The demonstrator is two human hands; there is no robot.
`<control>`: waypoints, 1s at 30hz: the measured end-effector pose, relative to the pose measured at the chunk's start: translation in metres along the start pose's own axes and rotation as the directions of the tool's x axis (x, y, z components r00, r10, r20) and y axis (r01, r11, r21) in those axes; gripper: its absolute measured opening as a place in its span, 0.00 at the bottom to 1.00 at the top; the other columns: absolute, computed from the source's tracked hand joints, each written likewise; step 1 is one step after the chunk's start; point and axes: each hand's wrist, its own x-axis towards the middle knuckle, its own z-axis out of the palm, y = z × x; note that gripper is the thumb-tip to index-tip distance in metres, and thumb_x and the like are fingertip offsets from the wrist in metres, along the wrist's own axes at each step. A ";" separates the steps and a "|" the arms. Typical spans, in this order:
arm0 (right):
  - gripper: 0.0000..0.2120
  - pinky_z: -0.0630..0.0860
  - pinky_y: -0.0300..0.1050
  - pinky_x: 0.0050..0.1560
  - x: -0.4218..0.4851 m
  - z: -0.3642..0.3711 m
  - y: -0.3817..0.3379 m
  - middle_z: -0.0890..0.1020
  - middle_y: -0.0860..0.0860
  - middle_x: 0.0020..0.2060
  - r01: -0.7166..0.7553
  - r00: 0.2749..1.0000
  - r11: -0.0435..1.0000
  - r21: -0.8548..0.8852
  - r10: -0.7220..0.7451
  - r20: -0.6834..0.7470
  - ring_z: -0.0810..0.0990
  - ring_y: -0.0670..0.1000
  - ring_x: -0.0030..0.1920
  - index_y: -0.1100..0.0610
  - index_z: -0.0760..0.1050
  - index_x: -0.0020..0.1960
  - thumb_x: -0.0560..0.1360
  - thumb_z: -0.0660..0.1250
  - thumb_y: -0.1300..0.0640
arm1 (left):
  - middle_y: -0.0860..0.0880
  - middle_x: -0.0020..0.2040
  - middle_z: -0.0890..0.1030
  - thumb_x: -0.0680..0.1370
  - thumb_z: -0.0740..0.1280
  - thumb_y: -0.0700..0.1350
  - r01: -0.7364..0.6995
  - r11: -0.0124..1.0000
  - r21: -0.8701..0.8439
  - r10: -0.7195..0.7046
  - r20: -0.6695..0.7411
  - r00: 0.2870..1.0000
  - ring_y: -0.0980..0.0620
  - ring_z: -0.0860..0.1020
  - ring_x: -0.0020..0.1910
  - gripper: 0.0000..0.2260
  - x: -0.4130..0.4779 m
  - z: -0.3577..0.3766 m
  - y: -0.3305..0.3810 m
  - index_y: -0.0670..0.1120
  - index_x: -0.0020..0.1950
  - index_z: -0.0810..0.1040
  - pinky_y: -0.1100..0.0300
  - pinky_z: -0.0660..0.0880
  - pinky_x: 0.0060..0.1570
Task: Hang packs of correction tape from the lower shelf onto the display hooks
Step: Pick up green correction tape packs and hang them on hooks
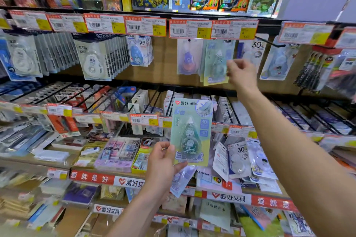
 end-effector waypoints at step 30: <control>0.08 0.84 0.59 0.49 -0.007 -0.026 -0.044 0.87 0.51 0.40 0.054 0.973 0.916 0.397 -0.138 0.186 0.87 0.54 0.42 0.58 0.76 0.49 0.75 0.74 0.63 | 0.51 0.55 0.78 0.82 0.65 0.47 0.009 0.942 0.334 -0.024 0.042 0.999 0.49 0.78 0.53 0.01 0.013 0.017 -0.028 0.52 0.52 0.74 0.45 0.79 0.54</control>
